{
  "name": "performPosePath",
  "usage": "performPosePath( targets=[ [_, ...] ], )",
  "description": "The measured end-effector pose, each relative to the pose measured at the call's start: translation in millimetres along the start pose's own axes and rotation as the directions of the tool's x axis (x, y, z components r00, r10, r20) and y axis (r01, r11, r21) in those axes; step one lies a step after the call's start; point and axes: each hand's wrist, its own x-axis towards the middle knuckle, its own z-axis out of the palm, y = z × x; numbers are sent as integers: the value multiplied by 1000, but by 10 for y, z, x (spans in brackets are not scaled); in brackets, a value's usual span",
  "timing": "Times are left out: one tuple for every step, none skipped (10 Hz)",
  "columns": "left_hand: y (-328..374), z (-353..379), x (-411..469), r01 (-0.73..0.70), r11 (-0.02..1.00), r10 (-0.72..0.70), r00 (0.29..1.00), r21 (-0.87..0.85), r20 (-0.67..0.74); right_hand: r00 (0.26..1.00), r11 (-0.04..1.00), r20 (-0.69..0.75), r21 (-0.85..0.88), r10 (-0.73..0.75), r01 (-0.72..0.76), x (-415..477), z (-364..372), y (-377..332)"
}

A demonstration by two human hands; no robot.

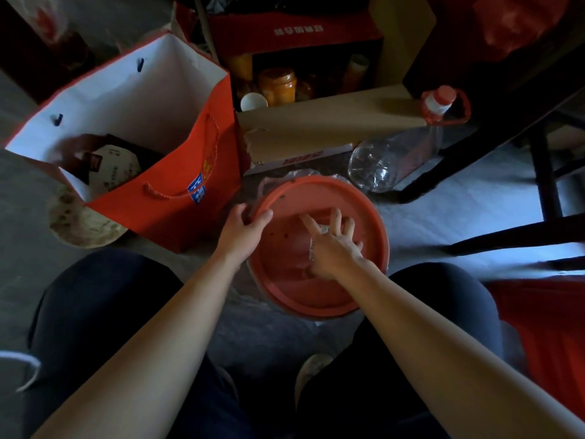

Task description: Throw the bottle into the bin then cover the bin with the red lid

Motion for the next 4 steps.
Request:
performPosePath(
  targets=[
    [-16, -8, -17, -48, 994, 51, 998, 103, -29, 1000, 1000, -1, 12, 9, -9, -20, -3, -25],
    [74, -70, -249, -43, 933, 82, 992, 357, -95, 999, 999, 42, 35, 3, -4, -151, -106, -43],
    [432, -241, -722, -65, 834, 130, 988, 549, -79, 999, 999, -3, 16, -39, 39, -529, -424, 30],
    [885, -498, -1222, -114, 734, 126, 992, 669, 31, 999, 998, -27, 50, -35, 37, -1084, -899, 36]
  ],
)
